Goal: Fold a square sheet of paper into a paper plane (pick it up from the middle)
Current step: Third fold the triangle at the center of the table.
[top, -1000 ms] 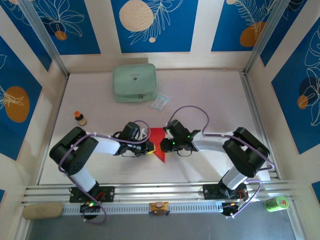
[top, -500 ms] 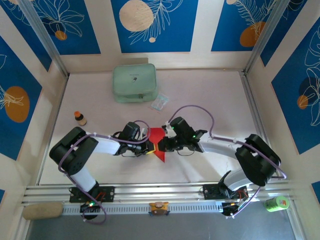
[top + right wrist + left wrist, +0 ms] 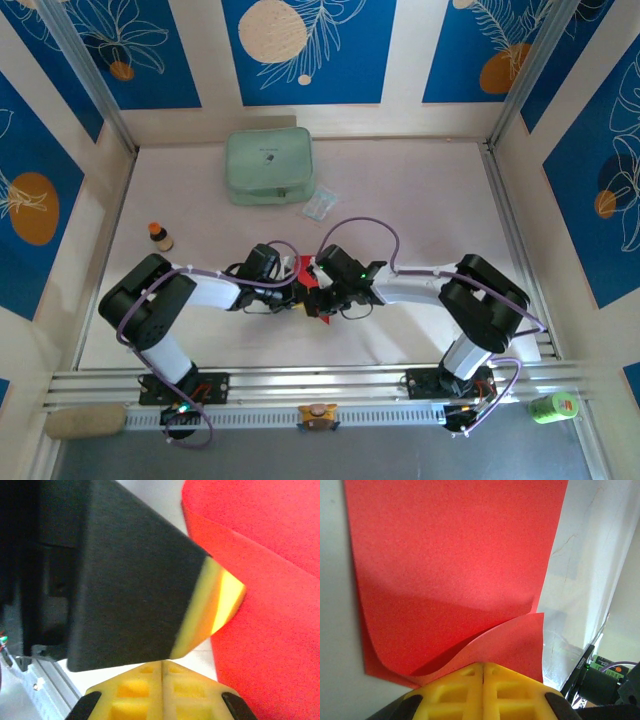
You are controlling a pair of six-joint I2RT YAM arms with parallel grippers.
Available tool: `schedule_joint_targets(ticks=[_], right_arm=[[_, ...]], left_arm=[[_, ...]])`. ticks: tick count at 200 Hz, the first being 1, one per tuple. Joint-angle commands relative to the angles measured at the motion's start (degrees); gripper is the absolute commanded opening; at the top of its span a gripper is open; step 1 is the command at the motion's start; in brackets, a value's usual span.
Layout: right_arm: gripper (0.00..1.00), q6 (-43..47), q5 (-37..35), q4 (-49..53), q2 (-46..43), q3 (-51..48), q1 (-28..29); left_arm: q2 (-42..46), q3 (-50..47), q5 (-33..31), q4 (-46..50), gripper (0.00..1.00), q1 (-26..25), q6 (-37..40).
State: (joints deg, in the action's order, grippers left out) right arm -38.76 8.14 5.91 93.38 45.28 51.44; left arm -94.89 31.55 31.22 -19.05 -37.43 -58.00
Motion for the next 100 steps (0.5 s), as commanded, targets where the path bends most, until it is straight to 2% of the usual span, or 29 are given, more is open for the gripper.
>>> schedule_joint_targets(ticks=[1, 100], right_arm=[[0.03, 0.89, -2.3, 2.13, 0.96, 0.08, 0.23], [0.04, 0.01, -1.44, 1.03, -1.7, -4.95, -1.25]], left_arm=[[0.73, 0.03, -1.19, 1.21, 0.0, -0.26, 0.36], [0.5, 0.18, -1.43, 1.56, 0.0, -0.27, 0.52]])
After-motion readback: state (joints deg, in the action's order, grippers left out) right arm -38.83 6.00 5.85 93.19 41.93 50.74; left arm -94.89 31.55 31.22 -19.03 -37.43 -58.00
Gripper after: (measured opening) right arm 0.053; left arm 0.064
